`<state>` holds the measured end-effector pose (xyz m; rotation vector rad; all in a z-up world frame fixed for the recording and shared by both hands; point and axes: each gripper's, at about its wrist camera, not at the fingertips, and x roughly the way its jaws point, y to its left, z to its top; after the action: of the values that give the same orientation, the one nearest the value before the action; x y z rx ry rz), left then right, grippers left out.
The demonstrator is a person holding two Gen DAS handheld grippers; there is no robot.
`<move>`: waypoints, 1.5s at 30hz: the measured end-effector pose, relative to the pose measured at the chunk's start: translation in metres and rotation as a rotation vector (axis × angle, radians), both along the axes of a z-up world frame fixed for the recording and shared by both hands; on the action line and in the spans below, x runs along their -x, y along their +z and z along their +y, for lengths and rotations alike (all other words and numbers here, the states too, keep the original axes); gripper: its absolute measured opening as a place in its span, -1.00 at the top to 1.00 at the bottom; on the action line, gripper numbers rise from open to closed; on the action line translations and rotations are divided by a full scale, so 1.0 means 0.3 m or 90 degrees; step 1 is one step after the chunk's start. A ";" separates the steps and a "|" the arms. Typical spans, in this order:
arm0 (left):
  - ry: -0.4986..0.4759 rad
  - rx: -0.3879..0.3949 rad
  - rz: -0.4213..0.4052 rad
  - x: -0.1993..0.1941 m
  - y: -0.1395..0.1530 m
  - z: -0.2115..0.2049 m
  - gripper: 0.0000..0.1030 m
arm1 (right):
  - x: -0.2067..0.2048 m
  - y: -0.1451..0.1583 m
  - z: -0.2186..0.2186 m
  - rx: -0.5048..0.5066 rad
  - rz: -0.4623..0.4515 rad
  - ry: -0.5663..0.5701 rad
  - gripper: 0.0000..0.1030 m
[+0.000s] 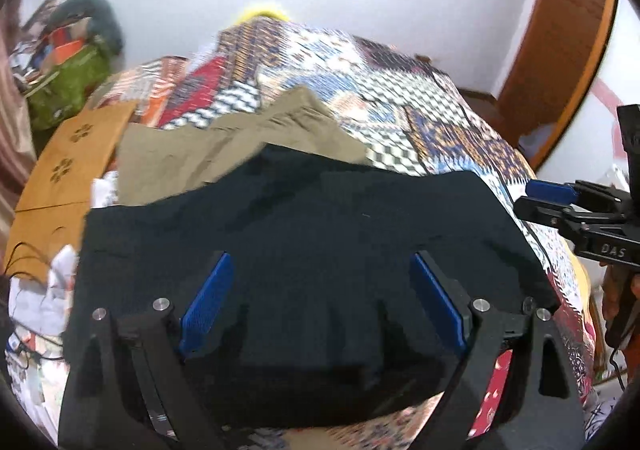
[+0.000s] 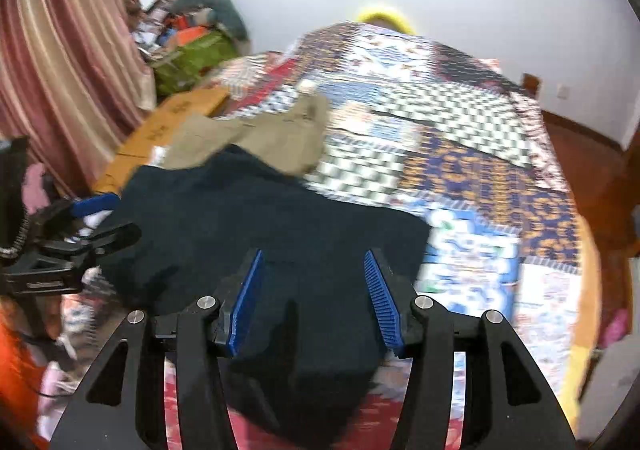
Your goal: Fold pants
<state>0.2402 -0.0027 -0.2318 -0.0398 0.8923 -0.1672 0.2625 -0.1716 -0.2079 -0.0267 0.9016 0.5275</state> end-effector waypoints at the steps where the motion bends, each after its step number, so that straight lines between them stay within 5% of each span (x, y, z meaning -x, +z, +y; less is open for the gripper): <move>1: -0.007 -0.002 0.007 -0.009 -0.014 -0.024 -0.75 | -0.009 -0.018 -0.020 0.013 0.004 -0.005 0.06; 9: -0.048 -0.058 0.079 -0.031 -0.162 -0.149 -0.75 | 0.041 -0.197 -0.067 0.047 0.075 -0.006 0.07; 24: -0.007 -0.005 0.079 0.104 -0.158 -0.038 -0.76 | 0.201 -0.174 -0.155 0.000 0.076 -0.038 0.07; 37: 0.140 0.000 -0.004 0.232 -0.017 0.243 -0.75 | 0.191 -0.011 -0.106 -0.006 0.007 -0.033 0.05; 45: 0.225 0.052 0.018 0.310 -0.090 0.450 -0.75 | 0.134 0.028 0.023 -0.021 -0.016 0.001 -0.02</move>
<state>0.1473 0.1323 -0.2588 -0.2750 0.8920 0.1264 0.2223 -0.1647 -0.1996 -0.0042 0.8678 0.5428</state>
